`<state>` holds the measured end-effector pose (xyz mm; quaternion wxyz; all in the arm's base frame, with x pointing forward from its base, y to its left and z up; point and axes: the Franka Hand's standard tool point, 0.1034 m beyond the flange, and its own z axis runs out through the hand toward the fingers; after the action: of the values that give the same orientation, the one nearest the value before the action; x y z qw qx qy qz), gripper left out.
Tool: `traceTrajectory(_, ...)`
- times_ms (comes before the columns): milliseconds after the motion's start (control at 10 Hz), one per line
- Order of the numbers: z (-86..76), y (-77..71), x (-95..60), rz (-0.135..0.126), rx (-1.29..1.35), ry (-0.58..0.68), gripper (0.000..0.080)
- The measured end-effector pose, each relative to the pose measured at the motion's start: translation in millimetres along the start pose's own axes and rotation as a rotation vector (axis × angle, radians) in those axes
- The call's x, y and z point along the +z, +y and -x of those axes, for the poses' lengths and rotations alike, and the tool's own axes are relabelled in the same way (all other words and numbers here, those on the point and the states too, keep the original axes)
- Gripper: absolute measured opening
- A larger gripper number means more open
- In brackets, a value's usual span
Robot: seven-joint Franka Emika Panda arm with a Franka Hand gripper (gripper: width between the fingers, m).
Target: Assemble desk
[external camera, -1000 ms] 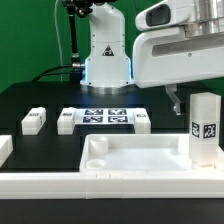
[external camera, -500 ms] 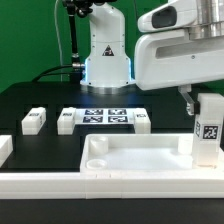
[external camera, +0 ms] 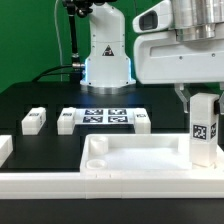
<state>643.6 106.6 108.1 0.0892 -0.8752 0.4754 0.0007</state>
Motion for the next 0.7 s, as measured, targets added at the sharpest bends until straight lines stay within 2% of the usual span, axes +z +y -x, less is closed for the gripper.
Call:
traceTrajectory(100,0.2,-0.6,0.1,-0.024,0.198,-0.035,0.0300)
traceTrajectory(200,0.9,-1.3,0.4,-0.035,0.303,-0.051,0.0299)
traceTrajectory(500,2.2,-1.7,1.0,-0.038,0.285,-0.056,0.0298)
traceTrajectory(600,2.8,-1.0,0.9,-0.028,0.202,-0.051,0.0404)
traceTrajectory(700,2.9,0.5,0.5,-0.014,-0.048,-0.046,0.0552)
